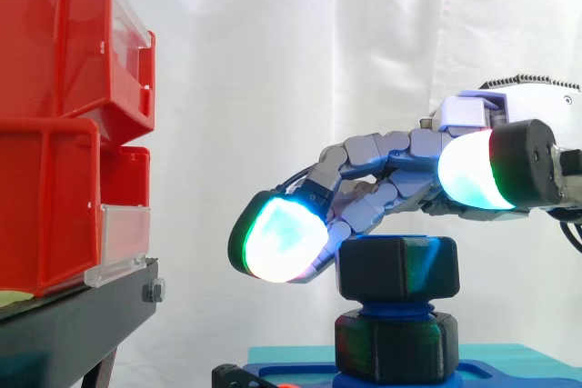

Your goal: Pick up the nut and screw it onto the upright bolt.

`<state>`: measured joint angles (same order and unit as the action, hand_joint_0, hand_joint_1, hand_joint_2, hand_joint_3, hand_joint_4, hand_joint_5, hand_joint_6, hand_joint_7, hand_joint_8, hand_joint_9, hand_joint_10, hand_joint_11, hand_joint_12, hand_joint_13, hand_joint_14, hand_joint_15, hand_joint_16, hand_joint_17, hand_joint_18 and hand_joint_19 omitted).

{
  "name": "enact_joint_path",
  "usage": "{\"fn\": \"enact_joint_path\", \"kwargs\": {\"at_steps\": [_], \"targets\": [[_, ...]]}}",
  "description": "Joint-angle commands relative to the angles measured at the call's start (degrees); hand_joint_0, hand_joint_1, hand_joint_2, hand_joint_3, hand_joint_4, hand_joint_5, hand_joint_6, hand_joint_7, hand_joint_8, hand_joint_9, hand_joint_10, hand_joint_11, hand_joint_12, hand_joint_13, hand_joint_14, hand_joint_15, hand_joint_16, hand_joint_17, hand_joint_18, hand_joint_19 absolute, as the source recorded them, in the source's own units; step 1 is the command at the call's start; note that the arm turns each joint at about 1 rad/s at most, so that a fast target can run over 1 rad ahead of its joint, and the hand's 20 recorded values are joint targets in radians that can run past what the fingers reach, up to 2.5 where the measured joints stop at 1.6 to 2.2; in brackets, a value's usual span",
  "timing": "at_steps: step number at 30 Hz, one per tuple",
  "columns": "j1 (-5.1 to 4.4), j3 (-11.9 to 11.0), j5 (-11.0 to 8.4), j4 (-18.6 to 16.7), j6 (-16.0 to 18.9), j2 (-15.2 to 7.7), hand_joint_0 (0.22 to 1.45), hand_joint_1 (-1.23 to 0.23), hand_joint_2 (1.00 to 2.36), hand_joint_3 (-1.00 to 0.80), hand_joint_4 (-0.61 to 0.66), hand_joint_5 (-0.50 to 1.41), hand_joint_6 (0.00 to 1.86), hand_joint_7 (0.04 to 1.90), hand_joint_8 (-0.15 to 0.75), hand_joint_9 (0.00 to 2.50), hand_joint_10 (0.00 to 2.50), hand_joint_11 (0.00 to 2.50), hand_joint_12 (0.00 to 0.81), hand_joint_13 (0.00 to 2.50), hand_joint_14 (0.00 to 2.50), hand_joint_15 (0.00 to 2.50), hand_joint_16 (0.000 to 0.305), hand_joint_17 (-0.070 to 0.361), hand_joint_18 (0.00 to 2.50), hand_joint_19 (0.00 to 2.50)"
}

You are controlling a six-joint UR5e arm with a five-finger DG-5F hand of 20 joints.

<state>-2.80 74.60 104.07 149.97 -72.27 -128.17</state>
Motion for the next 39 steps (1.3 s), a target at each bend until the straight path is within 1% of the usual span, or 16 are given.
{"fn": "enact_joint_path", "kwargs": {"at_steps": [1,10,12,18,20,23,26,28,29,30,31,33,34,35,36,39], "targets": [[0.16,0.0,0.0,-0.1,0.0,-0.1,0.48,-0.18,1.0,-0.5,0.3,-0.1,0.5,1.16,0.256,0.4,0.0,0.0,0.285,0.4,0.0,0.0,0.028,0.063,0.0,0.0],[0.6,0.0,0.08,-0.5,0.0,0.0,0.5,-0.18,1.0,-0.5,0.25,-0.05,0.5,1.36,0.27,0.53,0.0,0.0,0.269,0.49,0.0,0.0,0.023,0.053,0.09,0.0],[0.95,0.0,0.08,-1.3,0.0,0.0,0.5,-0.19,1.0,-0.5,0.24,-0.04,0.5,1.39,0.269,0.55,0.0,0.0,0.266,0.51,0.0,0.0,0.023,0.052,0.11,0.0],[1.39,0.0,0.26,-2.1,0.0,0.0,0.51,-0.21,1.0,-0.5,0.24,-0.03,0.57,1.29,0.277,0.69,0.0,0.0,0.246,0.61,0.0,0.0,0.02,0.045,0.21,0.0],[1.48,0.0,0.26,-2.1,0.0,0.0,0.51,-0.22,1.0,-0.5,0.23,-0.02,0.61,1.25,0.279,0.8,0.0,0.0,0.231,0.66,0.0,0.0,0.018,0.04,0.27,0.0],[1.66,0.0,0.35,-2.1,0.0,-0.1,0.52,-0.23,1.0,-0.5,0.22,-0.02,0.63,1.22,0.282,0.88,0.0,0.0,0.221,0.7,0.0,0.0,0.015,0.035,0.31,0.0],[1.75,0.0,0.35,-2.2,0.0,0.0,0.53,-0.24,1.0,-0.5,0.18,0.0,0.67,1.14,0.283,1.01,0.0,0.0,0.204,0.78,0.0,0.0,0.013,0.03,0.37,0.0],[1.92,0.0,0.35,-2.4,0.0,0.0,0.53,-0.24,1.0,-0.5,0.15,0.01,0.67,1.14,0.28,1.09,0.0,0.0,0.195,0.83,0.0,0.0,0.011,0.025,0.43,0.0],[1.92,0.0,0.35,-2.4,0.0,0.0,0.53,-0.24,1.0,-0.5,0.14,0.01,0.68,1.14,0.279,1.18,0.0,0.0,0.182,0.86,0.0,0.0,0.01,0.022,0.47,0.0],[2.01,0.0,0.35,-2.4,0.0,0.0,0.54,-0.24,1.0,-0.5,0.13,0.02,0.68,1.14,0.277,1.19,0.0,0.0,0.177,0.88,0.0,0.0,0.009,0.021,0.48,0.0],[2.1,0.0,0.44,-2.4,0.0,0.0,0.54,-0.24,1.0,-0.5,0.13,0.02,0.68,1.14,0.269,1.3,0.0,0.0,0.168,0.93,0.0,0.0,0.008,0.017,0.51,0.0],[2.18,0.0,0.52,-2.4,0.0,0.0,0.54,-0.24,1.0,-0.5,0.13,0.02,0.68,1.15,0.271,1.36,0.0,0.03,0.166,0.94,0.0,0.0,0.007,0.017,0.53,0.0],[2.18,0.0,0.61,-2.4,0.0,0.0,0.54,-0.24,1.0,-0.5,0.17,0.03,0.57,1.35,0.279,1.36,0.0,0.06,0.176,0.93,0.0,0.0,0.008,0.019,0.52,0.0],[2.18,0.0,0.61,-2.4,0.0,0.0,0.53,-0.22,1.0,-0.5,0.18,0.03,0.5,1.47,0.283,1.33,0.0,0.07,0.184,0.91,0.0,0.0,0.009,0.021,0.5,0.0],[2.27,0.0,0.61,-2.4,0.0,0.0,0.53,-0.22,1.0,-0.5,0.19,0.01,0.5,1.42,0.286,1.3,0.0,0.06,0.191,0.89,0.0,0.0,0.01,0.023,0.48,0.0],[2.27,0.0,0.61,-2.6,0.1,0.0,0.52,-0.2,1.0,-0.5,0.22,-0.04,0.5,1.15,0.277,1.15,0.0,0.02,0.209,0.81,0.0,0.0,0.015,0.034,0.43,0.0]]}}
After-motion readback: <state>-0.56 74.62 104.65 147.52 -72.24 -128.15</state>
